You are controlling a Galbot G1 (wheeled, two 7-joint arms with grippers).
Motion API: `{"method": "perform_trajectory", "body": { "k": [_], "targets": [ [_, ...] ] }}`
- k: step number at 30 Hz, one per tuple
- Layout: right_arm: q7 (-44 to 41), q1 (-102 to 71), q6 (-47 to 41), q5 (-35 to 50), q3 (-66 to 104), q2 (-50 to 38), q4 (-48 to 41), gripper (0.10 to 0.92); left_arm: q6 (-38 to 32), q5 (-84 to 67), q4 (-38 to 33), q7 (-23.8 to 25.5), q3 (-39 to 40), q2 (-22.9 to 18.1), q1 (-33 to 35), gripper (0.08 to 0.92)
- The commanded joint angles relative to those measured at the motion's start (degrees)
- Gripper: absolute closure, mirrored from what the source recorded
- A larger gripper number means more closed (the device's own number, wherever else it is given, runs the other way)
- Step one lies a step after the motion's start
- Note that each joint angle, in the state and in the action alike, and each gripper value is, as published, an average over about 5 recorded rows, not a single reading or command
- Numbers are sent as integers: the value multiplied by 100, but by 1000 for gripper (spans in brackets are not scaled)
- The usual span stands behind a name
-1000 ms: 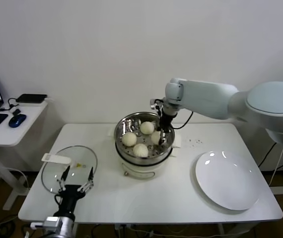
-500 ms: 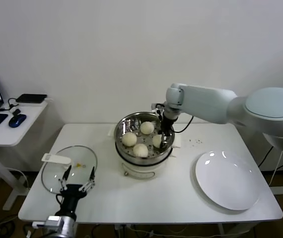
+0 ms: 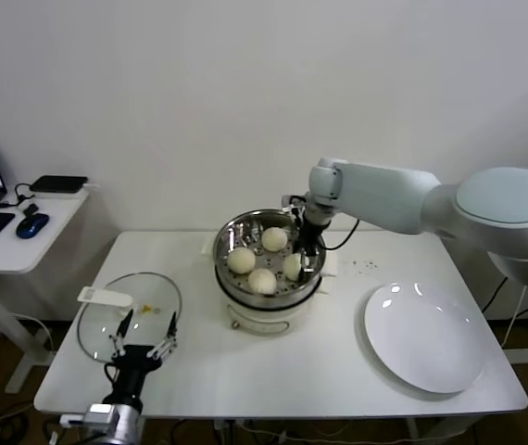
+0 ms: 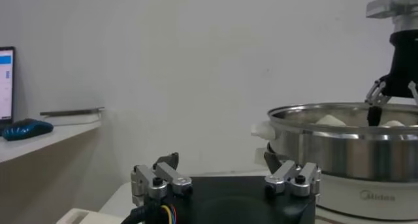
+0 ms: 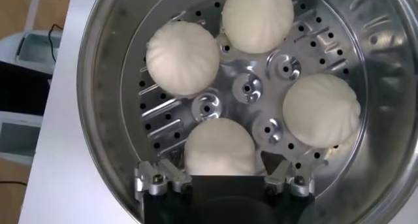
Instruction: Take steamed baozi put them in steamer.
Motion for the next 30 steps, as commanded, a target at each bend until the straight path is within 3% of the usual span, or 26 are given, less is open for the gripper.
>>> {"method": "perform_trajectory", "body": {
  "k": [1, 14, 20, 30],
  "targets": [
    [-43, 45, -2, 23, 51, 1, -14, 209, 7, 7, 0, -1, 9, -6, -8, 177],
    [-75, 573, 38, 295, 279, -363, 312, 203, 24, -2, -37, -1, -13, 11, -13, 177],
    [427, 581, 115, 248, 1026, -1389, 1073, 203, 34, -17, -72, -6, -46, 33, -4, 177],
    [1223, -225, 378, -660, 2585, -3143, 2332, 203, 72, -21, -205, -4, -112, 53, 7, 177]
  ]
}}
